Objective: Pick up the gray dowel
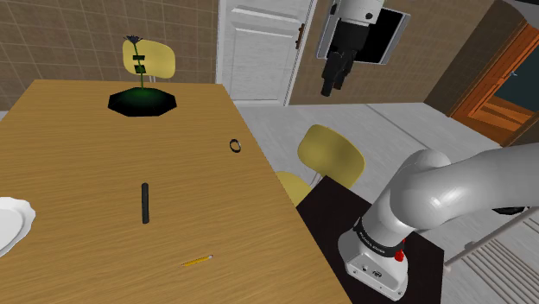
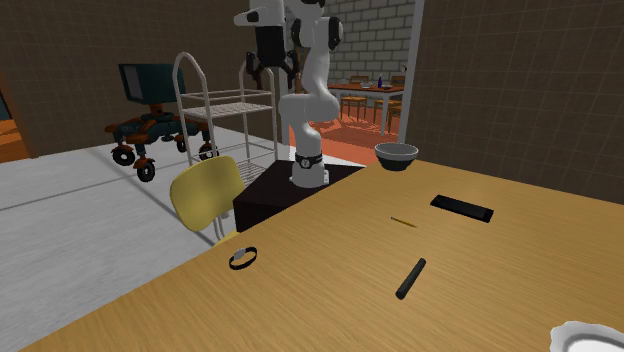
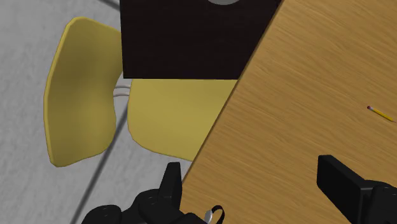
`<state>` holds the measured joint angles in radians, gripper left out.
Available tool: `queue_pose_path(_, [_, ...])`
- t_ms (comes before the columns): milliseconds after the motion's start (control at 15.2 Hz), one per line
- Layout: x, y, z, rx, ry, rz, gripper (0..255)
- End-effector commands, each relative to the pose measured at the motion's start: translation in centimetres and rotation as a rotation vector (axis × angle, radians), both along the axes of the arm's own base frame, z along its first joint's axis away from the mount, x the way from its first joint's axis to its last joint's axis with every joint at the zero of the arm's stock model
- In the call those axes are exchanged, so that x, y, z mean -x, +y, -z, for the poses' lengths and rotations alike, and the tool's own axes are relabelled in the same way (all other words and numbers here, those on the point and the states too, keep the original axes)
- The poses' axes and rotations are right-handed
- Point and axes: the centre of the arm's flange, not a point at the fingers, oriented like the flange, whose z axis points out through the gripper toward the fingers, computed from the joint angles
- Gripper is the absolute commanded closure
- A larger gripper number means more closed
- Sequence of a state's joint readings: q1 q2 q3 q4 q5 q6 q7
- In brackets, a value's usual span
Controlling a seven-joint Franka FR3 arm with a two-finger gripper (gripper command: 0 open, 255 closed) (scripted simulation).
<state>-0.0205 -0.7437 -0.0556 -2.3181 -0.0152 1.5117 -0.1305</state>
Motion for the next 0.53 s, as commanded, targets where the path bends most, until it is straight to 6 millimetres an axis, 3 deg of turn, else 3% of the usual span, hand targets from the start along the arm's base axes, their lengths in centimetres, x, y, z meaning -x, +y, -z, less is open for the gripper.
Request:
queue_pose_path(0, [0.0,0.0,0.0,0.000,0.000,0.000,0])
queue_pose_path(462, [-2.2,7.5,5.0,0.013,-0.010,0.082,0])
